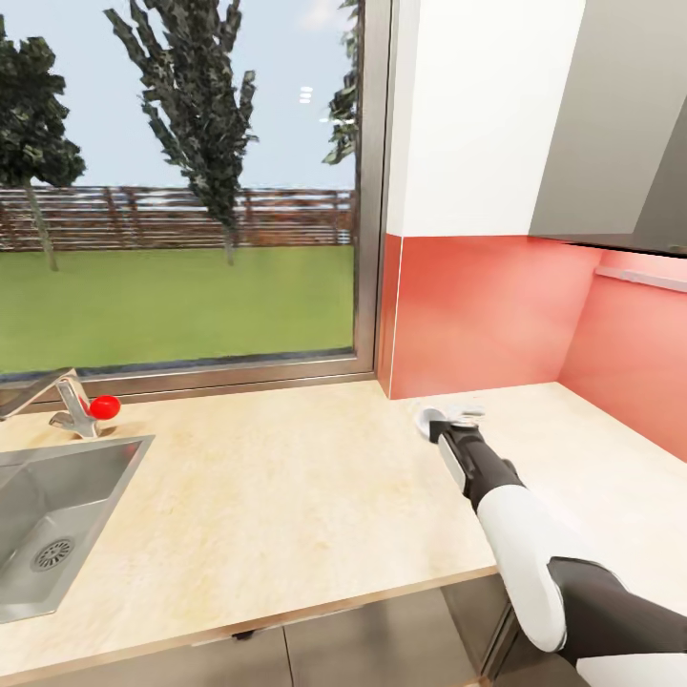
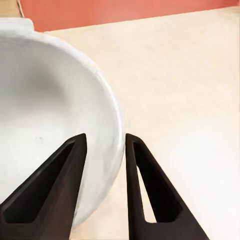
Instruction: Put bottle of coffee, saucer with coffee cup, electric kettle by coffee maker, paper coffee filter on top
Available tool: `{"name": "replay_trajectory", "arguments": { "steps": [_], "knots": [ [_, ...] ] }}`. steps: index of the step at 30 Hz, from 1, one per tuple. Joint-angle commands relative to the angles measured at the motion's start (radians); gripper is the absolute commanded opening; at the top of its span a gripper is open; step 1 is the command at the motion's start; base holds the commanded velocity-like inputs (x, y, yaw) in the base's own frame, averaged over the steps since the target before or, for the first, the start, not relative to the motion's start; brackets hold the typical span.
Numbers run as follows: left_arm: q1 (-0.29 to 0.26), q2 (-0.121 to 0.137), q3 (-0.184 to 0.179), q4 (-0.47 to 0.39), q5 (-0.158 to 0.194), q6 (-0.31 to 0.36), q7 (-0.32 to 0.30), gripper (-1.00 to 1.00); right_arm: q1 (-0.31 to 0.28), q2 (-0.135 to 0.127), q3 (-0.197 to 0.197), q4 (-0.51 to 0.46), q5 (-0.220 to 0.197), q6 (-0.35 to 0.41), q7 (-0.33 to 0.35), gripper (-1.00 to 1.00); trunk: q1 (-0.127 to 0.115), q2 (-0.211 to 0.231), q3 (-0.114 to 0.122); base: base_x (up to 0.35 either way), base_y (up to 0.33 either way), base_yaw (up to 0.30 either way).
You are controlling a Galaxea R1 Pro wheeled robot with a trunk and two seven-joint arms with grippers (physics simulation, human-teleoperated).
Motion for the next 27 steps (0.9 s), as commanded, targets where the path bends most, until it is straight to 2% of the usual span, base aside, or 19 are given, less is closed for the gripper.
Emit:
{"name": "replay_trajectory", "arguments": {
  "steps": [1, 4, 6, 9, 10, 12, 18, 23, 27],
  "knots": [
    [0.001, 0.0, 0.002, -0.003, 0.004, 0.001, 0.001, 1.0, -0.001, 0.018, -0.006, -0.021, 0.011, 0.007, 0.004, -1.0, 0.001, -0.002, -0.002, 0.0, 0.0, 0.0],
    [0.001, 0.0, 0.002, -0.003, 0.004, -0.001, 0.002, 1.0, -0.001, 0.066, -0.003, -0.079, 0.012, 0.013, 0.005, -1.0, 0.001, -0.002, -0.002, 0.0, 0.0, 0.0],
    [0.001, 0.0, 0.002, -0.004, 0.004, -0.004, 0.002, 1.0, -0.001, 0.085, 0.012, -0.102, 0.012, 0.033, 0.005, -1.0, 0.001, -0.002, -0.002, 0.0, 0.0, 0.0],
    [0.001, 0.0, 0.001, -0.006, 0.003, -0.008, 0.002, 1.0, -0.001, 0.085, 0.056, -0.113, 0.012, 0.055, 0.011, -1.0, 0.001, -0.002, -0.002, 0.0, 0.0, 0.0],
    [0.001, 0.001, 0.0, -0.01, 0.003, -0.009, 0.003, 1.0, -0.001, 0.085, 0.081, -0.115, 0.011, 0.06, 0.024, -1.0, 0.001, -0.002, -0.002, 0.0, 0.0, 0.0],
    [0.001, 0.0, 0.001, -0.013, 0.003, -0.015, 0.003, 1.0, -0.001, 0.085, 0.1, -0.109, 0.011, 0.062, 0.059, -1.0, 0.001, -0.002, -0.002, 0.0, 0.0, 0.0],
    [0.0, 0.0, 0.003, -0.013, 0.003, -0.024, 0.003, 1.0, -0.001, 0.085, 0.112, -0.111, 0.01, 0.064, 0.181, -1.0, 0.001, -0.002, -0.002, 0.0, 0.0, 0.0],
    [0.001, 0.0, 0.005, -0.004, 0.007, -0.047, 0.003, 1.0, -0.001, 0.085, 0.115, -0.104, 0.01, 0.064, 0.209, -1.0, 0.001, -0.002, -0.002, 0.0, 0.0, 0.0],
    [0.002, 0.002, 0.007, -0.002, 0.009, -0.099, 0.003, 1.0, 0.001, 0.085, 0.117, -0.103, 0.01, 0.064, 0.246, -1.0, 0.001, -0.002, -0.002, 0.0, 0.0, 0.0]
  ]
}}
